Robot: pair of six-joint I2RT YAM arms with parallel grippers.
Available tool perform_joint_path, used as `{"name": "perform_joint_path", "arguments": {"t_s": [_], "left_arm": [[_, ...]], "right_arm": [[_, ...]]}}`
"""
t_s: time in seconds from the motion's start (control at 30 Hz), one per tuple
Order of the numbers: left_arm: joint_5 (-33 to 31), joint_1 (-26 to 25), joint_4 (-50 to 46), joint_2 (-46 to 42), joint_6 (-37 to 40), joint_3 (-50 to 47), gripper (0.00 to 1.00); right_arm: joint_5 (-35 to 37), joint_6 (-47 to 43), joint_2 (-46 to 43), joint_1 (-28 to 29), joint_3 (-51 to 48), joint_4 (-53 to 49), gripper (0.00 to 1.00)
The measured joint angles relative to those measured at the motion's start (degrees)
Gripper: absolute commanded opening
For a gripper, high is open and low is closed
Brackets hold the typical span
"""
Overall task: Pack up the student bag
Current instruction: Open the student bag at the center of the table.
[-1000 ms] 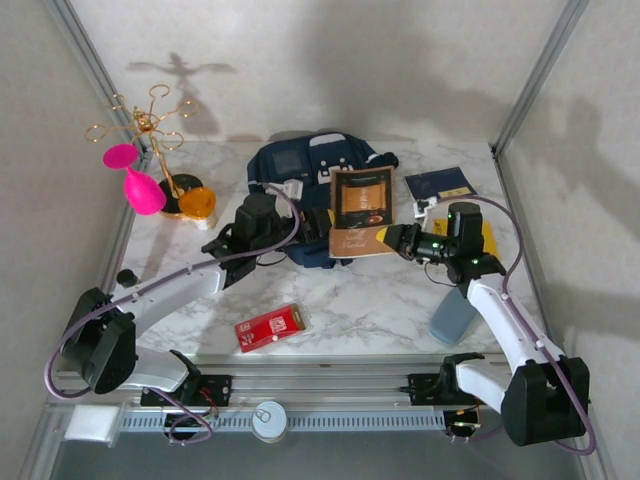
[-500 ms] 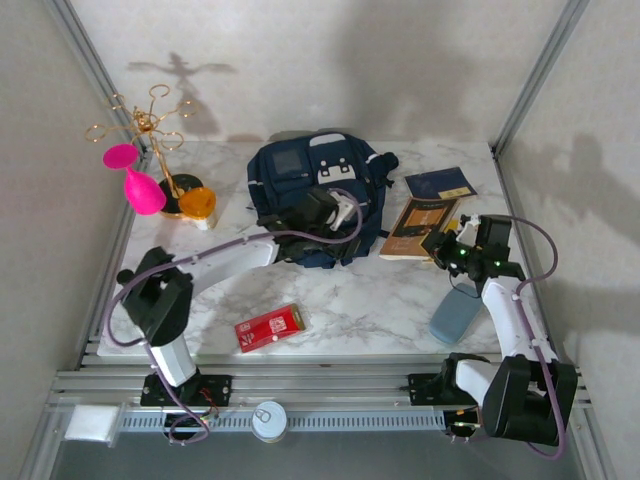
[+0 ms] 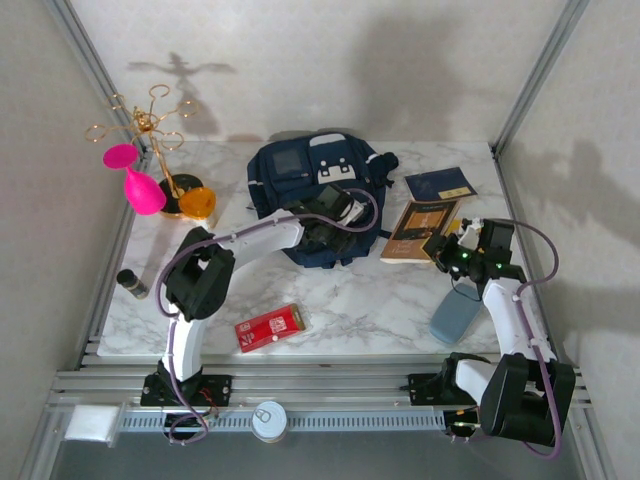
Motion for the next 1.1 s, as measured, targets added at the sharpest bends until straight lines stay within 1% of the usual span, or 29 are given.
{"name": "perform_joint_path", "arguments": {"t_s": [0.17, 0.4, 0.63, 0.7, 0.77, 0.8, 0.9, 1.1], "left_arm": [[1.8, 1.7, -1.5, 0.3, 0.2, 1.2, 0.46], [4.3, 3.4, -3.5, 1.3, 0.6, 4.0, 0.38], [6.6, 3.8, -3.9, 2.3, 1.2, 4.3, 0.24], [7.6, 4.0, -3.9, 2.6, 1.4, 4.4, 0.17], [8.3, 4.1, -3.9, 3.0, 1.3, 4.7, 0.07], [8.7, 4.1, -4.0, 3.2, 1.6, 4.7, 0.05], [9.1, 4.1, -4.6, 3.3, 1.9, 5.1, 0.0], [9.2, 4.1, -5.0, 2.9, 1.6, 5.4, 0.0]], "right_arm": [[-0.8, 0.1, 0.0, 0.0, -0.8, 0.0, 0.0], [-1.2, 0.2, 0.0, 0.0, -0.8, 1.2, 0.0], [-1.2, 0.2, 0.0, 0.0, -0.8, 1.4, 0.0], [-1.2, 0.2, 0.0, 0.0, -0.8, 1.4, 0.0], [-1.2, 0.2, 0.0, 0.0, -0.8, 1.3, 0.0], [-1.2, 0.2, 0.0, 0.0, -0.8, 1.3, 0.0], [-1.2, 0.0, 0.0, 0.0, -0.8, 1.3, 0.0], [-1.5, 0.0, 0.0, 0.0, -0.8, 1.2, 0.0]]}}
